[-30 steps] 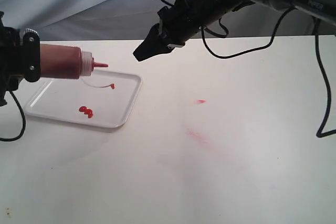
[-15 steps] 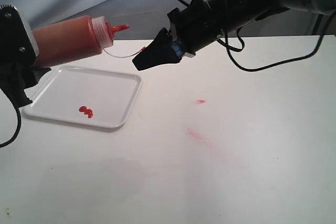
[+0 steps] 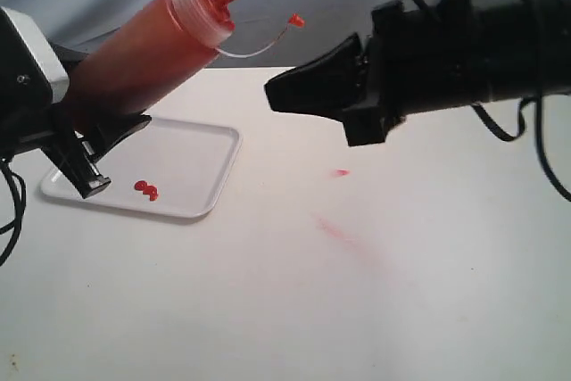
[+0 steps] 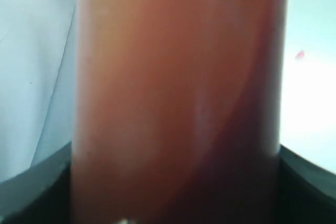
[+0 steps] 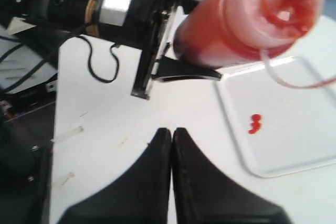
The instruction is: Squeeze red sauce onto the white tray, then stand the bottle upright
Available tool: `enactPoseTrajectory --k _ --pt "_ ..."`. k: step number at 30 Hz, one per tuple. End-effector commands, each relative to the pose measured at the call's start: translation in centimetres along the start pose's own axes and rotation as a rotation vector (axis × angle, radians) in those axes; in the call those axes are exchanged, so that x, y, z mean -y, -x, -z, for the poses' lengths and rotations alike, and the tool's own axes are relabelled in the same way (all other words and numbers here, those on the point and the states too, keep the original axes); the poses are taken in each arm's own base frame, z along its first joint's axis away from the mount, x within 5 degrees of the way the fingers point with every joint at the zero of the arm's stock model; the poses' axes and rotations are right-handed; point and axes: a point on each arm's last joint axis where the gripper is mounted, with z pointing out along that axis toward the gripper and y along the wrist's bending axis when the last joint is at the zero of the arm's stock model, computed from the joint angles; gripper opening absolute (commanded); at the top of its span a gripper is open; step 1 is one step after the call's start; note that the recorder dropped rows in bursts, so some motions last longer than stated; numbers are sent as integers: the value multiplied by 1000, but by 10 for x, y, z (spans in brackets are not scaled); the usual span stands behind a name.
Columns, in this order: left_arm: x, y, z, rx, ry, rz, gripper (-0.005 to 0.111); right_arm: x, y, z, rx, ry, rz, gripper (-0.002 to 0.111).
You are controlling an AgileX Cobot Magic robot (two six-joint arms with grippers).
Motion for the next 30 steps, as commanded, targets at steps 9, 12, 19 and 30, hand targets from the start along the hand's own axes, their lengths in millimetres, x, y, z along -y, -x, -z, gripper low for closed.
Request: enactPoseTrajectory --k 9,12,19,30 --pt "18 20 16 392 15 227 0 -46 -16 46 255 -174 140 0" --pt "23 21 20 446 -2 258 0 -46 -16 46 255 -176 123 0" --pt "31 24 25 554 -60 354 0 -46 -16 46 255 -178 123 0" --pt "47 -5 2 439 -177 463 0 -31 -19 49 217 -344 98 0"
